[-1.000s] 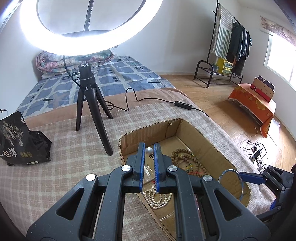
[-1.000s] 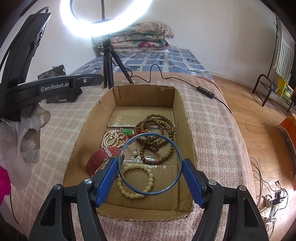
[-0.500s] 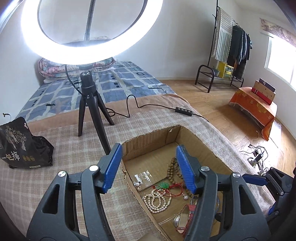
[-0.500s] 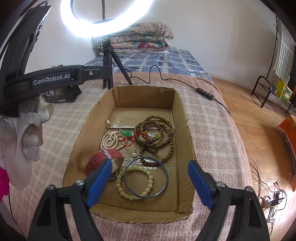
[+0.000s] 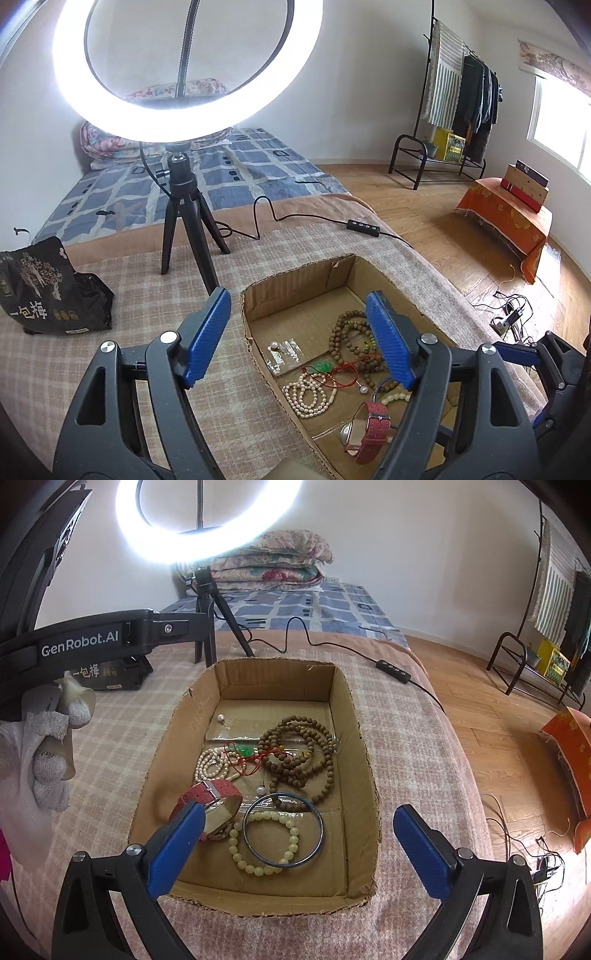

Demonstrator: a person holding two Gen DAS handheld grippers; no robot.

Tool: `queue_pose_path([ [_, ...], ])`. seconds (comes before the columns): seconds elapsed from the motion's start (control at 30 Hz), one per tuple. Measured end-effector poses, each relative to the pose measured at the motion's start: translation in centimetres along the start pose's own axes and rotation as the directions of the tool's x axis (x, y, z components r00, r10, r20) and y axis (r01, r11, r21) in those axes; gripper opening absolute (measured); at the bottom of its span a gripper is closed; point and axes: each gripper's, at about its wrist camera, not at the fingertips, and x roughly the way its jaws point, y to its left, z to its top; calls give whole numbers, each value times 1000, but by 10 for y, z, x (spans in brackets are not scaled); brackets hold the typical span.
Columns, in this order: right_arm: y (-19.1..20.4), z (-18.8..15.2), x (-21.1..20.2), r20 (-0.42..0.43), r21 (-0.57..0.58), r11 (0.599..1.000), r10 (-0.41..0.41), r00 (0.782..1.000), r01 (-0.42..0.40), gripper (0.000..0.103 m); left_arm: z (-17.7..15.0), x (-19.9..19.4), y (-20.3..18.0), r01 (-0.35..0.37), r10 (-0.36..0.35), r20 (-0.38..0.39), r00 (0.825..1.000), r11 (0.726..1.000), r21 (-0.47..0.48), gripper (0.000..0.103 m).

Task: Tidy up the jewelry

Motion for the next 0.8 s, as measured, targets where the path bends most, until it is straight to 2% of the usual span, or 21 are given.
queue_pose_path([
  [0.23, 3, 4, -24, 25, 18, 1000, -8, 1000, 8, 103, 5, -28, 2, -12, 11, 23, 1000, 1000, 7, 78],
  [0.6, 21, 14, -83, 88, 19, 999, -32, 996, 31, 103, 15, -98, 8, -25, 24, 69, 997, 1000, 16, 78],
  [0.67, 24, 15, -95, 97, 25, 999, -31, 995, 29, 103, 15, -110, 8, -27, 26, 69, 997, 999, 23, 86],
  [0.8, 29, 14, -116, 115, 32, 999, -42, 992, 39, 103, 11, -139, 7, -39, 35, 99, 994, 999, 33, 90],
])
